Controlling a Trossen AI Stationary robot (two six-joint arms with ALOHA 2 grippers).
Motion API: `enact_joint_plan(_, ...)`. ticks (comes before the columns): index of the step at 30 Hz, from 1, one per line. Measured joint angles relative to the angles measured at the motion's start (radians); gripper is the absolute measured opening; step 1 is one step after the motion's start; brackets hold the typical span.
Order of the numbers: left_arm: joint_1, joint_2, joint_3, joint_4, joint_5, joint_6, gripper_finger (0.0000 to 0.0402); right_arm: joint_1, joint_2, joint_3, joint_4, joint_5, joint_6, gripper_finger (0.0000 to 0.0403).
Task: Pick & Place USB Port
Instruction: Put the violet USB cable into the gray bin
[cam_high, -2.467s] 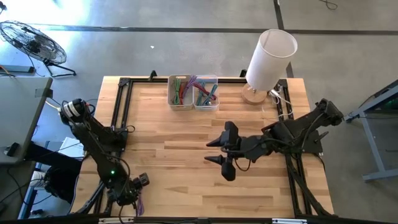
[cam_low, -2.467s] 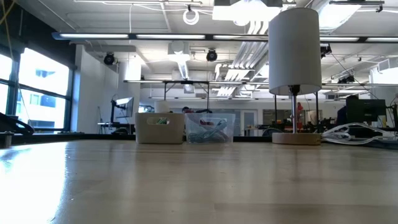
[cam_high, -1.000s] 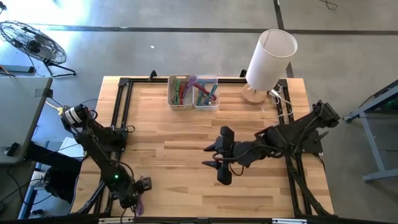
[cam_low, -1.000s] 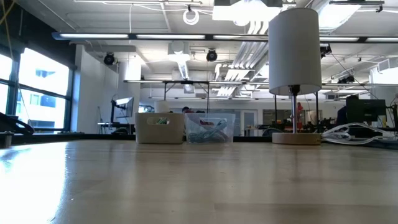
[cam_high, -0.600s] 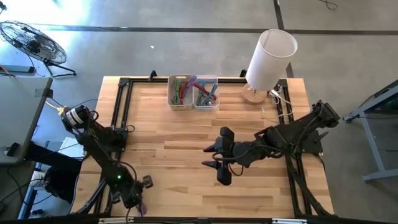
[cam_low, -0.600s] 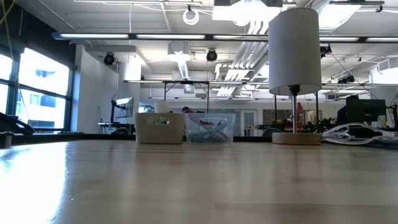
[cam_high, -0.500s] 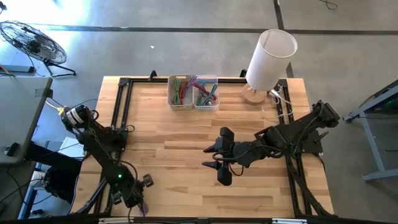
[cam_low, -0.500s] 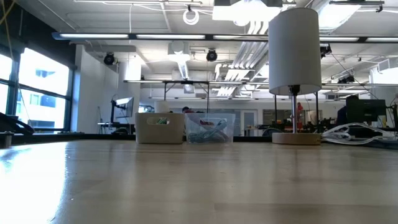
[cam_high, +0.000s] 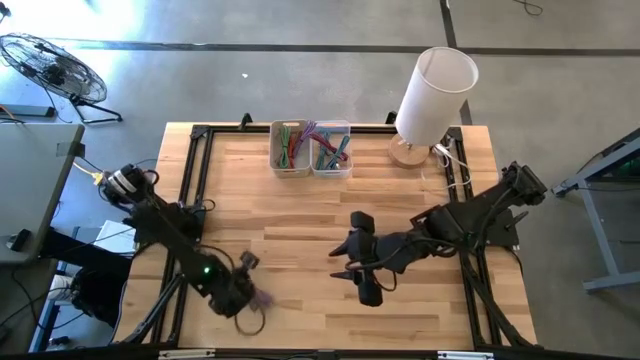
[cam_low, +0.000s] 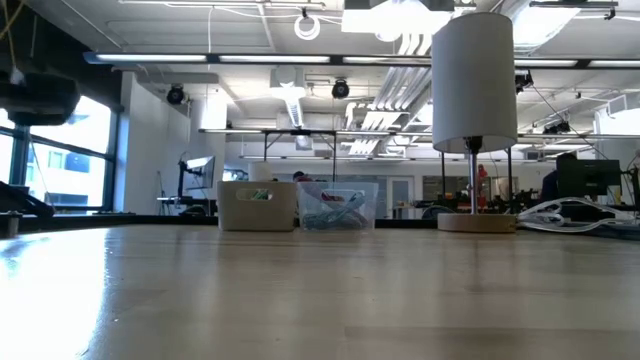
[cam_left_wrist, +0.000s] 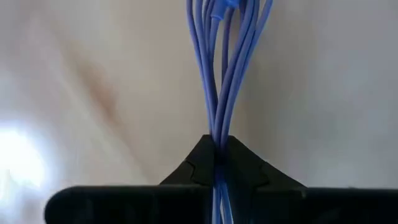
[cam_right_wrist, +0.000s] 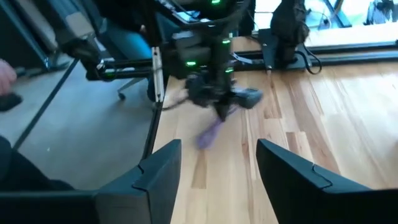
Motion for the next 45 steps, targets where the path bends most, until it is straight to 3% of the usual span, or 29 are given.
enact_joint_plan(4, 0.075, -0.041, 0.003, -0.034, -0.01, -0.091, 0.0012, 0.014, 0.0, 0.0, -0.002, -0.011, -0.064, 0.02)
enact_joint_plan(11, 0.214, -0.132, 0.007, -0.029, -0.073, 0.015, 0.001, 0.023, -0.006, 0.0, -0.036, -0.04, -0.121, 0.02)
enact_joint_plan(17, 0.28, -0.141, 0.005, -0.221, -0.03, 0.079, 0.001, 0.0, -0.03, 0.001, -0.016, -0.054, -0.206, 0.02)
enact_joint_plan(22, 0.279, -0.141, 0.004, -0.538, 0.007, 0.116, 0.001, -0.03, -0.043, 0.001, 0.0, -0.035, -0.241, 0.0199)
enact_joint_plan(25, 0.288, -0.162, 0.004, -0.618, -0.001, 0.15, 0.001, -0.048, -0.044, 0.001, -0.006, -0.043, -0.237, 0.0199)
enact_joint_plan(29, 0.375, -0.211, 0.004, -0.5, -0.034, 0.229, 0.001, -0.067, -0.045, 0.001, -0.021, -0.046, -0.235, 0.0199)
enact_joint_plan(34, 0.592, -0.252, 0.005, -0.276, -0.053, 0.345, 0.001, -0.113, -0.05, 0.001, -0.034, -0.047, -0.238, 0.0199)
enact_joint_plan(40, 0.869, -0.26, 0.005, -0.006, 0.047, 0.478, 0.001, -0.166, -0.051, 0.001, -0.043, -0.072, -0.238, 0.0199)
enact_joint_plan(45, 1.084, -0.26, 0.005, 0.201, 0.136, 0.381, 0.001, -0.194, -0.051, 0.001, -0.049, -0.085, -0.238, 0.0199)
